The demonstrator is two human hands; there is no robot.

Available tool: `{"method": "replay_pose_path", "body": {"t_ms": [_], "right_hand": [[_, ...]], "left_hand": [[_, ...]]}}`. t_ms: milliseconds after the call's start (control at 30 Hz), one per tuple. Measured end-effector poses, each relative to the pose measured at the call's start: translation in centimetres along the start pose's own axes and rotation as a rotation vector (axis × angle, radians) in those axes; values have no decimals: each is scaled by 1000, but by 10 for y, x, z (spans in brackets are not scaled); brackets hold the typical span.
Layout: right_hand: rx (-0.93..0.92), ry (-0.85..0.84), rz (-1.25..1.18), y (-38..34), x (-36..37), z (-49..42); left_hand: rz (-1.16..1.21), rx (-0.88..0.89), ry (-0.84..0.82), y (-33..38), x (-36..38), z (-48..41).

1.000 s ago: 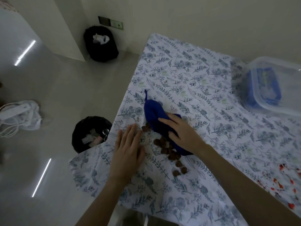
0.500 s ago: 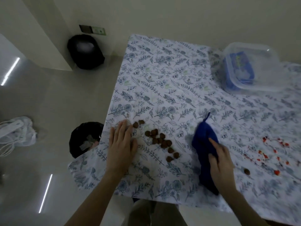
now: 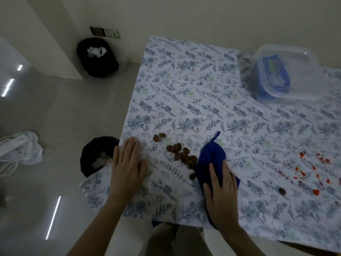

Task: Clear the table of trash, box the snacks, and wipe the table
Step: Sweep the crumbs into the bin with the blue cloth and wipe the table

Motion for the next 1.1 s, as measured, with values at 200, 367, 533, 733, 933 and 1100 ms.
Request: {"method": "replay_pose_path", "body": {"t_ms": [200, 367, 533, 733, 933, 1100], "right_hand": [[46, 32, 2, -37, 12, -32], [-19, 40, 0, -66, 27, -66], [-101, 47, -22, -89, 37, -91], [-261, 59, -162, -114, 39, -110], [-120, 194, -157, -64, 24, -129], [-113, 136, -118, -45, 27, -172]], "left_hand": [[-11, 6, -14, -3, 2, 0], [6, -8, -15, -6, 3, 1], [64, -69, 14, -9, -1, 1], [62, -78, -5, -9, 1, 1], [75, -76, 8, -7, 1, 0], [73, -81, 22, -8, 1, 1]]}}
Point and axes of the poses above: each hand's wrist, its own z-axis away from the middle knuckle, its own x-axis out of the palm, y = z × x, the point moved 7 cm from there along -z, towards the middle knuckle, and after that the axes turned 10 degrees about y, right-handed, at the moved point
